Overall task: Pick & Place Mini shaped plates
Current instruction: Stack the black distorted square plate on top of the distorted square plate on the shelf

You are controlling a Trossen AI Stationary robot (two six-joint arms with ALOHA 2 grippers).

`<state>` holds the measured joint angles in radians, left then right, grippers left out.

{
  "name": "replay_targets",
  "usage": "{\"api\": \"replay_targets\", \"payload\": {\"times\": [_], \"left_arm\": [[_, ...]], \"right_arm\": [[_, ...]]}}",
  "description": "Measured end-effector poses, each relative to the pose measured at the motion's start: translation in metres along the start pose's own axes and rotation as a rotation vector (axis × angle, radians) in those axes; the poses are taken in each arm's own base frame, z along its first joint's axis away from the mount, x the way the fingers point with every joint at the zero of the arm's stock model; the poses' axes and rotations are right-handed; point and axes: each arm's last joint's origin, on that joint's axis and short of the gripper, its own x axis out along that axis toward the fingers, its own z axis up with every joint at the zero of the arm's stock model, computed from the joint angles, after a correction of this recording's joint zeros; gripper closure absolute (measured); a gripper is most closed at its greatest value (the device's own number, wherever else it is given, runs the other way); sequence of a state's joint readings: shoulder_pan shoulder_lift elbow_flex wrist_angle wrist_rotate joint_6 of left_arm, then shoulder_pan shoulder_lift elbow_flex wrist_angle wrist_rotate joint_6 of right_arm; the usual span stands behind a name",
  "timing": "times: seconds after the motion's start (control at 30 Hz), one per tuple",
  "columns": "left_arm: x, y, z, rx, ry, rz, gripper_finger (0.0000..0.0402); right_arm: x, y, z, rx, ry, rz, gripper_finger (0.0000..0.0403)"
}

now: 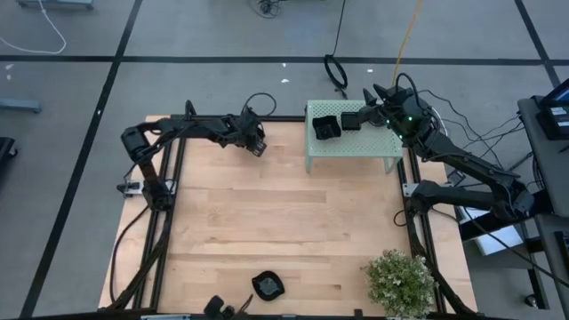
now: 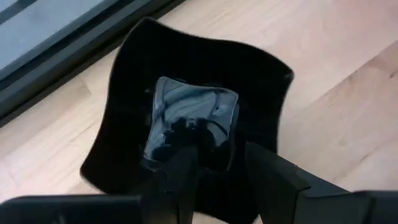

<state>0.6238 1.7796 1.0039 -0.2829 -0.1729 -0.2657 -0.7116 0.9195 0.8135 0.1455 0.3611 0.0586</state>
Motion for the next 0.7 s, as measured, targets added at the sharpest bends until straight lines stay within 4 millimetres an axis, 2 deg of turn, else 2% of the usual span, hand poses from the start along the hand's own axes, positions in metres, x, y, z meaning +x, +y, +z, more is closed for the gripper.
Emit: {"api": "replay_targets", "payload": {"times": [0.3, 0.5, 0.7], "left_arm": [[0.009, 0.001, 0.000, 0.005, 0.009, -0.043, 0.0266], [0.006, -0.007, 0.000, -0.014, 0.014, -0.149, 0.0266], [0.003, -0.020, -0.002, -0.137, 0.062, -0.299, 0.0266]], "right_arm": [[0.000, 0.000, 0.000, 0.000, 0.000, 0.000, 0.0238], [0.000, 0.000, 0.000, 0.000, 0.001, 0.000, 0.0238], [0.000, 0.000, -0.001, -0.003, 0.008, 0.000, 0.0238]]}}
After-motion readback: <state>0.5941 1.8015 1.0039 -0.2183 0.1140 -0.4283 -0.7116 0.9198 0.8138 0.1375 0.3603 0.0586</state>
